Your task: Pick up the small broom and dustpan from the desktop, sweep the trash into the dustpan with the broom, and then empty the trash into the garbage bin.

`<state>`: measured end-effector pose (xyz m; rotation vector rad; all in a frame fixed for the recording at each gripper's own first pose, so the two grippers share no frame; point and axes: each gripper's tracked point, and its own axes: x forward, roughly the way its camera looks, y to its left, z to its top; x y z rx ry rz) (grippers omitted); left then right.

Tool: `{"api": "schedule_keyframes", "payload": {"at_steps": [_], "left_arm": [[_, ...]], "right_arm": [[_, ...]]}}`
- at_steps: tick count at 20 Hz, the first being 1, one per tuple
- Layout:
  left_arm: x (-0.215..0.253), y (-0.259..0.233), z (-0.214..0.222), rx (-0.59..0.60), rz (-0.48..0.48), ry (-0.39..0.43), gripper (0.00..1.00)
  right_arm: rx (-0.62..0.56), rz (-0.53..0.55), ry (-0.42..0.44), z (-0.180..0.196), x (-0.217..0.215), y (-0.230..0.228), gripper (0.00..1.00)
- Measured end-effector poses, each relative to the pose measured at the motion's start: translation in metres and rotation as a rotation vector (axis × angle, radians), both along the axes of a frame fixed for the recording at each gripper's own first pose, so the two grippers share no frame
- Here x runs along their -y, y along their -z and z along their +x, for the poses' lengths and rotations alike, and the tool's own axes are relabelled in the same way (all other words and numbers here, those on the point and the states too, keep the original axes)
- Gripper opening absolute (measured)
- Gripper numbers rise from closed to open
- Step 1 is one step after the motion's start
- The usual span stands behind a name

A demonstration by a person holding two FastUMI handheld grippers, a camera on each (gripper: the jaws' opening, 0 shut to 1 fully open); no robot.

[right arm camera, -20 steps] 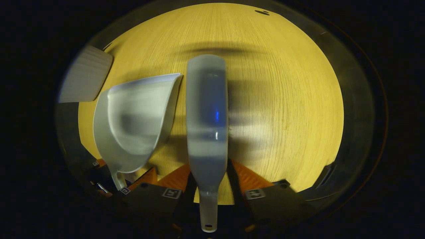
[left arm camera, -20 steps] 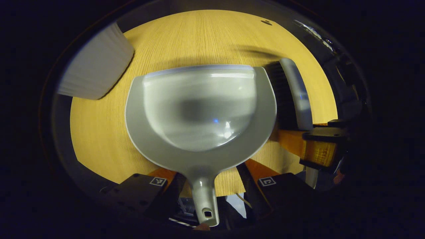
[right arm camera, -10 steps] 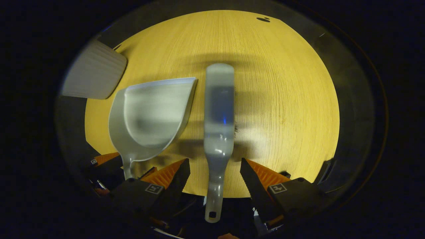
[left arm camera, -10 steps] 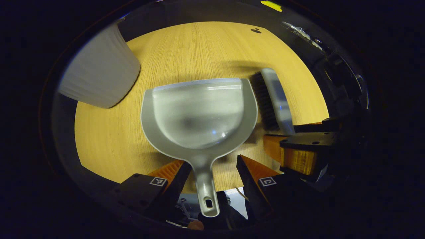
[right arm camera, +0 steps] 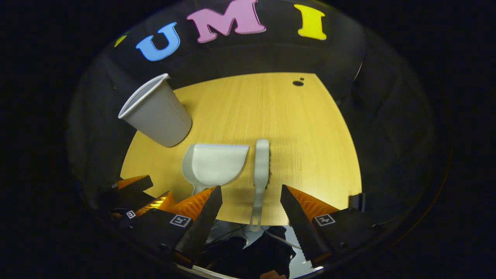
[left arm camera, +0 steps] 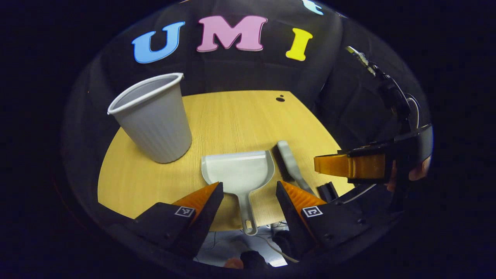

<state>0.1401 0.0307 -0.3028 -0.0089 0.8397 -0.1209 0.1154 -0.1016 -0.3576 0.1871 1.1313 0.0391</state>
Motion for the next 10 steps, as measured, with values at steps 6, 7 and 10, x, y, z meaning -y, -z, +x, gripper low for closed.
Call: {"api": "schedule_keyframes", "payload": {"at_steps": [6,7,10], "left_arm": [[-0.002,-0.098,-0.007,0.456,0.048,-0.064,0.83],[-0.002,-0.123,-0.012,0.555,0.044,-0.100,0.82],[0.004,-0.174,-0.020,0.858,0.050,-0.195,0.83]], "right_arm": [[0.389,-0.019,-0.037,-0.001,-0.013,-0.101,0.98],[0.474,-0.010,-0.045,0.004,-0.017,-0.122,0.98],[0.663,0.001,-0.110,0.011,-0.020,-0.191,0.98]]}}
